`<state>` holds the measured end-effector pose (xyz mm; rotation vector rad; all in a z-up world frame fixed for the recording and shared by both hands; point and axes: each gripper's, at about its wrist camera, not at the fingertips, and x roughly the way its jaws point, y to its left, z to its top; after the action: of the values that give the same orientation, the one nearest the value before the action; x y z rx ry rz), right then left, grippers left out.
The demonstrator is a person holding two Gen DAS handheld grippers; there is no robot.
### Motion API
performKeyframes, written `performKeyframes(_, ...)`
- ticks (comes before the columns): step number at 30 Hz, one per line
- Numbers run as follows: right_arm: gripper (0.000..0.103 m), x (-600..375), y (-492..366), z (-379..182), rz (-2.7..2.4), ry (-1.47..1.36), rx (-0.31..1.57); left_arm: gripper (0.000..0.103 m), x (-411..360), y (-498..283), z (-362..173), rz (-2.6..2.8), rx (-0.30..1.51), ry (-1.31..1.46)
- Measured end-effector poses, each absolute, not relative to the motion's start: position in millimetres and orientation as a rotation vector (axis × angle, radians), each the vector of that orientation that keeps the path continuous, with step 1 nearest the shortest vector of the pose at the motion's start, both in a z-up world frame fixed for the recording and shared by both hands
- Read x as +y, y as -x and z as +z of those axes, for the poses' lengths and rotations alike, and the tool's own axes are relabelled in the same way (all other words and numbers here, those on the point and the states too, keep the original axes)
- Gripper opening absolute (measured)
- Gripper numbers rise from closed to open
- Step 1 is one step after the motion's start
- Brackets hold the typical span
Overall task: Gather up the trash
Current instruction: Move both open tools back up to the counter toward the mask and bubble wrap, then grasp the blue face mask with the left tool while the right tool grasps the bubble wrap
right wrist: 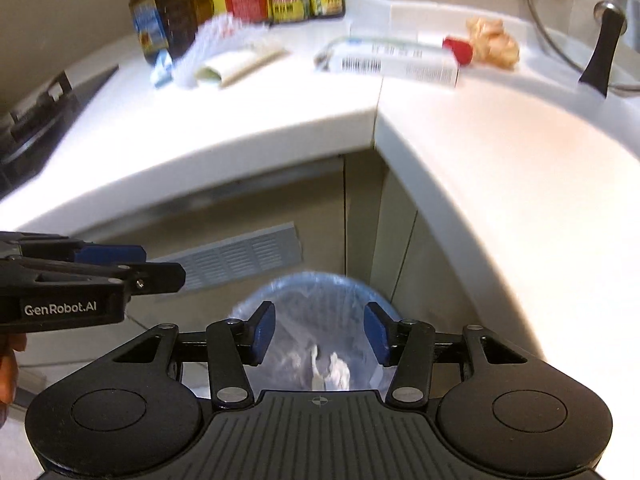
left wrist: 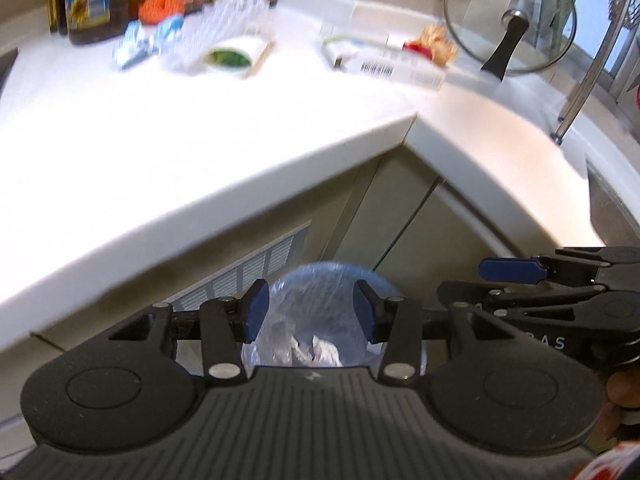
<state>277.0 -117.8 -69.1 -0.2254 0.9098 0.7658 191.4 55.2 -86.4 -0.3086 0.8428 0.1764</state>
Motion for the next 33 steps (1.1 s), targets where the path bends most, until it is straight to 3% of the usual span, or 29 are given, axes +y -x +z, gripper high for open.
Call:
performKeyframes(15,0.060,-107,-317,-1,0.797,0.121,0.761,0.044,89,-221,-17,0.260,0.695,0.236)
performKeyframes(33,0.060,-57,-365,18,0.971,0.054,0.735,0.046,148,-253,7,0.452,0.661,0.123)
